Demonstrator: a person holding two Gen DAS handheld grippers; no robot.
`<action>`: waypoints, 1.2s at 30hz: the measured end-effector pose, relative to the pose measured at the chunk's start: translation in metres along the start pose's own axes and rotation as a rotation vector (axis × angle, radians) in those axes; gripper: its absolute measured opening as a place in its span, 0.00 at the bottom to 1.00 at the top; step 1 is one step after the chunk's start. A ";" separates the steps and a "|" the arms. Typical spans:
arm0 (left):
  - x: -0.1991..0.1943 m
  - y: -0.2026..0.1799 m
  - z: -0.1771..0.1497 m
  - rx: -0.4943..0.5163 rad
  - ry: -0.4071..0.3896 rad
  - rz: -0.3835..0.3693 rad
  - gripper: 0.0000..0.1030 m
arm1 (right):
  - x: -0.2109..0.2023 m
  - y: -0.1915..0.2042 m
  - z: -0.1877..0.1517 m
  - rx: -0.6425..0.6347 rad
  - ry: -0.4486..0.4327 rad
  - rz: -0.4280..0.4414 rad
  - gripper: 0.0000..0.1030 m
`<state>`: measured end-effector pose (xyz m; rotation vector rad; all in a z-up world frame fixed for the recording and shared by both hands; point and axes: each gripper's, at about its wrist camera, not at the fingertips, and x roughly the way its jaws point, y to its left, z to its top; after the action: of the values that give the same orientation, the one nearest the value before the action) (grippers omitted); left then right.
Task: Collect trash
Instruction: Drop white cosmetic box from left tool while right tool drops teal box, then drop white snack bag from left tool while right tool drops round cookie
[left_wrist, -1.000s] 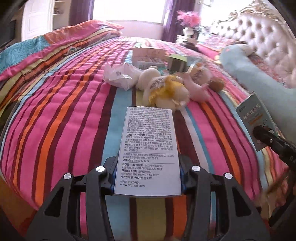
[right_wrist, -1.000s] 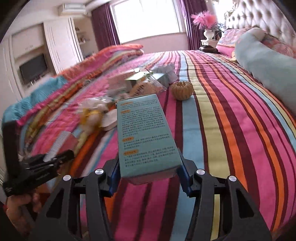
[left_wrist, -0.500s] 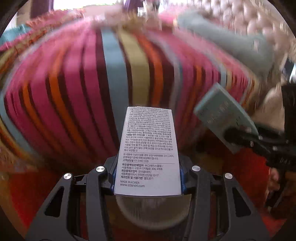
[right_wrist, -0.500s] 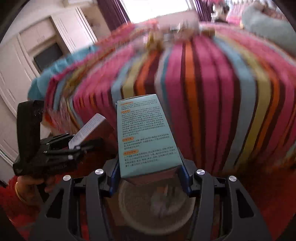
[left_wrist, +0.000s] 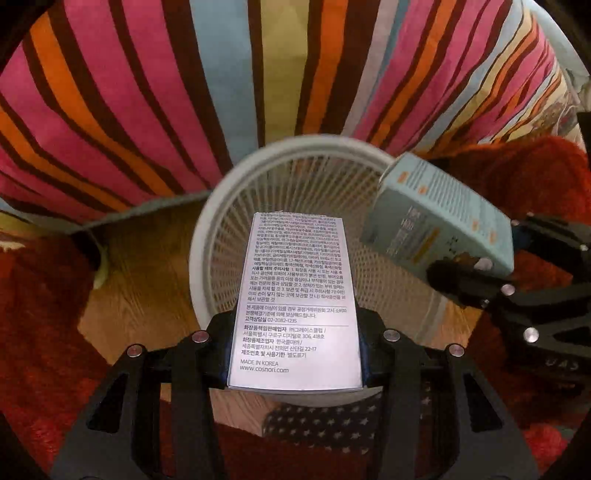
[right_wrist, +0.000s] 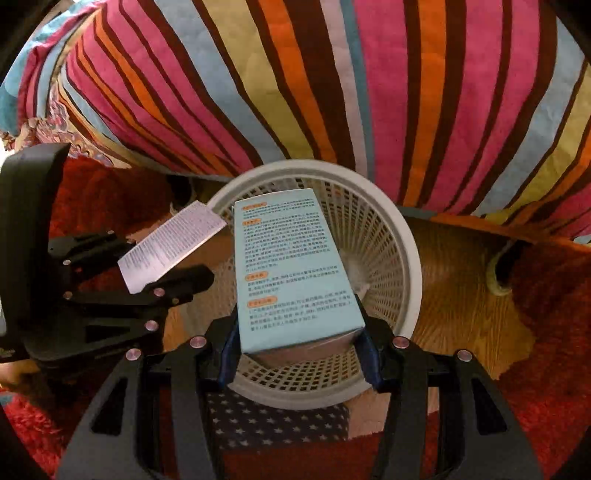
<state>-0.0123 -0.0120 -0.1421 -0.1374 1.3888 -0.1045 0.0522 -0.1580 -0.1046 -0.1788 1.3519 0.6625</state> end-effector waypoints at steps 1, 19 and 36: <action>0.002 0.000 0.000 0.000 0.005 0.000 0.46 | 0.001 -0.001 -0.001 0.002 0.003 0.001 0.49; 0.009 0.004 0.004 -0.033 0.014 0.036 0.84 | 0.007 -0.011 -0.019 0.051 -0.007 -0.024 0.73; -0.085 0.017 0.012 -0.039 -0.186 0.017 0.84 | -0.077 -0.016 -0.012 0.060 -0.243 0.004 0.73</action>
<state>-0.0159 0.0179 -0.0597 -0.1640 1.2063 -0.0489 0.0455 -0.2029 -0.0394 -0.0455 1.1372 0.6251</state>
